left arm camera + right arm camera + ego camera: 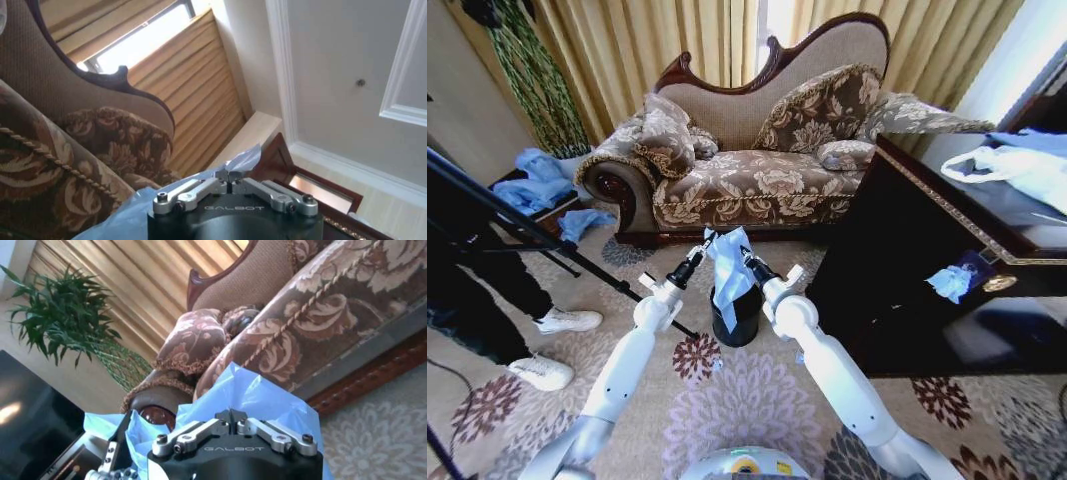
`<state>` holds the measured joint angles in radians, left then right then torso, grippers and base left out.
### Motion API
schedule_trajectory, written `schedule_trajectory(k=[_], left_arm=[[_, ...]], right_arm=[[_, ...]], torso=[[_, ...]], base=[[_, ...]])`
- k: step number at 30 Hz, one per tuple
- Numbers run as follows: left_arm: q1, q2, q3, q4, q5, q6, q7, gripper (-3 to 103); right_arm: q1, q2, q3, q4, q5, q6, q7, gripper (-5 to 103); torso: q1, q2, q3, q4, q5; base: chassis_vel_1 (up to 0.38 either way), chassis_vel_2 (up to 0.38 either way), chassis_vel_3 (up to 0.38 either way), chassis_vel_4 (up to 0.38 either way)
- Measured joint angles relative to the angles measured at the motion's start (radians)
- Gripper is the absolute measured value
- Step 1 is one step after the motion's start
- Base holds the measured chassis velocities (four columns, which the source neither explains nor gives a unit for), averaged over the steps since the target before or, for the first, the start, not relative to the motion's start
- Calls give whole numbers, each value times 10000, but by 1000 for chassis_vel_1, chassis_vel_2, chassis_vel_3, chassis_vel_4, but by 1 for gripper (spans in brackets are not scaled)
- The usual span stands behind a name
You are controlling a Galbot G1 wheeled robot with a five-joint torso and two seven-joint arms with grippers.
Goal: Place a garbage bag over the trash bin.
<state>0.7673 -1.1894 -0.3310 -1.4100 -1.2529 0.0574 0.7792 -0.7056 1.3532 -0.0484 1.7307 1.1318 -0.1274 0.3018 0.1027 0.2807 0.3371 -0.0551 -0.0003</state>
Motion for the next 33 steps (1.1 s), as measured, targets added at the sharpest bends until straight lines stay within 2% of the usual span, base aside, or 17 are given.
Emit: schedule_trajectory(k=[5, 9, 12, 14, 20, 27, 33], left_arm=[[-48, 37, -7, 52, -9, -31, 7, 0], [-168, 13, -20, 146, -8, -88, 8, 0], [-294, 16, 18, 183, 0, -91, 7, 0], [-390, 62, 35, 201, 7, -91, 8, 0], [-563, 306, -11, 204, -10, -88, 4, 0], [-521, 453, -64, 234, -31, -116, 5, 0], [-399, 461, -104, 242, -25, -167, 23, 0]], right_arm=[[341, 387, -162, -496, -288, 301, -132, 0], [731, 908, -499, -1621, -1101, 1399, -339, 0], [806, 1023, -540, -1902, -1454, 1812, -356, 0], [860, 1069, -536, -1986, -1574, 2030, -329, 0], [968, 1194, -354, -2156, -1650, 2506, -263, 0], [554, 1096, -144, -2556, -2415, 3097, -840, 0], [-72, 941, -53, -2538, -2667, 3338, -1162, 0]], torso=[[0, 0, 0, 1, 1], [0, 0, 0, 3, 1], [0, 0, 0, 2, 2], [1, 0, 0, -3, 2], [0, 0, 0, 2, 3], [0, 0, 0, 1, 3], [0, 0, 0, 1, 3]], base=[[0, 0, 0, 0], [0, 0, 0, 0], [0, 0, 0, 0], [0, 0, 0, 0], [0, 0, 0, 0], [0, 0, 0, 0], [0, 0, 0, 0]])
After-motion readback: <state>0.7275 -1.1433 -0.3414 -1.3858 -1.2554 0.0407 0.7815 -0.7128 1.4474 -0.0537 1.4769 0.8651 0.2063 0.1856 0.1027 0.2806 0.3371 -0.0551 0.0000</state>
